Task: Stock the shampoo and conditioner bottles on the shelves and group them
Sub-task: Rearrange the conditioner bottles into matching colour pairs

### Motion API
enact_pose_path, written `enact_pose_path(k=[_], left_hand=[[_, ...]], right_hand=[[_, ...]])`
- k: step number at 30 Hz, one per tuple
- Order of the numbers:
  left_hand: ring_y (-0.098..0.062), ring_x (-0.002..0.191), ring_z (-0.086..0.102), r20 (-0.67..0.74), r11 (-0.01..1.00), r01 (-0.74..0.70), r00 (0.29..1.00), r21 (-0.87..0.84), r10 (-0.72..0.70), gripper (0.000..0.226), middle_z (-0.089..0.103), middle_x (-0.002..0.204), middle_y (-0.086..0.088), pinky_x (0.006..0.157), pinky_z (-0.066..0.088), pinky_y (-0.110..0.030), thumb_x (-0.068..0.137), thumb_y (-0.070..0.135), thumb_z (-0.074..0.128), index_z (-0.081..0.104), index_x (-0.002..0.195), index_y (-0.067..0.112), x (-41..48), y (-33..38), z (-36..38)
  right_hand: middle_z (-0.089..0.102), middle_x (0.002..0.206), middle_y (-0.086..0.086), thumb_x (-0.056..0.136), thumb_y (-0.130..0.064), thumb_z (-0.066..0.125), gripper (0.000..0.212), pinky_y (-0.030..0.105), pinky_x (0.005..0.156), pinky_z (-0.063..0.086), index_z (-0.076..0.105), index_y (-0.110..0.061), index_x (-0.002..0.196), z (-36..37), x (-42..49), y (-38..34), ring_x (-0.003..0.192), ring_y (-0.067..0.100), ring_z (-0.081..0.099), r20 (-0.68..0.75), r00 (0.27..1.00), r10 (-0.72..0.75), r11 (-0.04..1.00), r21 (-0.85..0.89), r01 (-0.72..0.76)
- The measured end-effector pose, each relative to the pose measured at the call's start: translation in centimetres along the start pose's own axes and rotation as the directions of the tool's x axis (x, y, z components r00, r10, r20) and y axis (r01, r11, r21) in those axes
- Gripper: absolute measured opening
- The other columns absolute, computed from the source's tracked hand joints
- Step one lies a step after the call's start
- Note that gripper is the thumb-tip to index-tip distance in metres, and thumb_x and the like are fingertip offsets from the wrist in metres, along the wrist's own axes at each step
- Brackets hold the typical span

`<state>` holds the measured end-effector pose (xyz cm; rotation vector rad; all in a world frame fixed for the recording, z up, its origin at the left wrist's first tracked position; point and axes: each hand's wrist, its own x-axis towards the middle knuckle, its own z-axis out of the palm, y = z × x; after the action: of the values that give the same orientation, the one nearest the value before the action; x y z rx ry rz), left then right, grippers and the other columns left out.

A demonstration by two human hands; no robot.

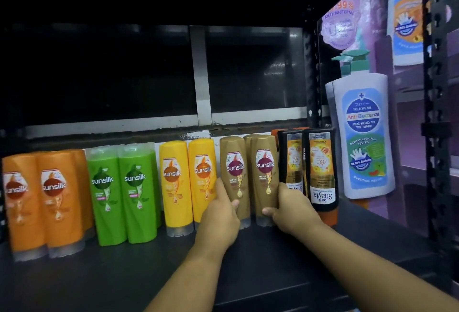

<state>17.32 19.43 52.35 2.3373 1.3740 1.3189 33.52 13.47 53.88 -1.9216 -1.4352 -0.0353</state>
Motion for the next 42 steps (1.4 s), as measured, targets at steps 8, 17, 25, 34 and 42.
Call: enact_pose_path(k=[8, 17, 25, 34, 42], left_hand=[[-0.024, 0.12, 0.061, 0.104, 0.998, -0.031, 0.994, 0.057, 0.025, 0.103, 0.057, 0.142, -0.007, 0.095, 0.05, -0.033, 0.101, 0.041, 0.058, -0.024, 0.159, 0.018, -0.2, -0.1, 0.2], [-0.019, 0.088, 0.062, 0.049, 0.979, -0.056, 0.998, 0.197, 0.048, 0.111, 0.065, 0.115, -0.007, 0.073, 0.049, -0.03, 0.104, 0.033, 0.057, -0.044, 0.148, 0.018, 0.0, 0.6, 1.3], [-0.015, 0.079, 0.055, 0.079, 0.968, 0.006, 0.996, 0.25, -0.027, 0.105, 0.07, 0.108, -0.008, 0.071, 0.048, -0.029, 0.106, 0.032, 0.054, -0.037, 0.152, 0.013, 0.3, 1.0, 1.1], [-0.017, 0.081, 0.06, -0.01, 0.97, -0.01, 1.0, 0.245, 0.013, 0.103, 0.061, 0.096, 0.0, 0.069, 0.046, -0.026, 0.103, 0.04, 0.058, -0.024, 0.159, 0.014, 0.0, 1.2, 0.4], [-0.013, 0.102, 0.061, -0.084, 0.986, -0.137, 0.986, 0.093, 0.145, 0.041, 0.058, 0.115, 0.008, 0.08, 0.054, -0.029, 0.096, 0.038, 0.067, 0.041, 0.126, 0.029, -0.2, 0.6, -1.0]], right_hand=[[0.066, 0.119, 0.003, 0.092, -0.038, 0.07, 0.048, 0.037, 0.09, 0.054, 0.044, -0.021, 0.129, 1.8, -0.4, 0.3, 0.111, 0.026, 0.064, -0.112, 0.993, -0.032, 0.998, 0.045, 0.037], [0.06, 0.133, 0.006, 0.102, -0.03, 0.057, 0.093, 0.034, 0.097, 0.048, -0.013, -0.017, 0.16, 1.0, -0.8, -0.4, 0.117, 0.023, 0.061, -0.053, 0.993, -0.109, 0.994, 0.003, 0.11], [0.063, 0.127, 0.006, 0.101, -0.031, 0.058, 0.097, 0.032, 0.094, 0.05, -0.019, -0.02, 0.159, 1.2, -0.3, 0.0, 0.112, 0.021, 0.063, -0.019, 0.99, -0.136, 0.991, 0.007, 0.137], [0.063, 0.128, 0.009, 0.101, -0.038, 0.056, 0.092, 0.034, 0.096, 0.051, -0.011, -0.017, 0.16, 2.1, 1.0, 0.6, 0.115, 0.024, 0.062, -0.019, 0.992, -0.125, 0.989, -0.078, 0.123], [0.067, 0.097, 0.002, 0.095, -0.05, 0.06, 0.034, 0.037, 0.078, 0.058, 0.065, -0.017, 0.105, 2.3, 0.5, 1.0, 0.092, 0.023, 0.067, -0.091, 0.994, -0.068, 0.979, -0.196, 0.049]])
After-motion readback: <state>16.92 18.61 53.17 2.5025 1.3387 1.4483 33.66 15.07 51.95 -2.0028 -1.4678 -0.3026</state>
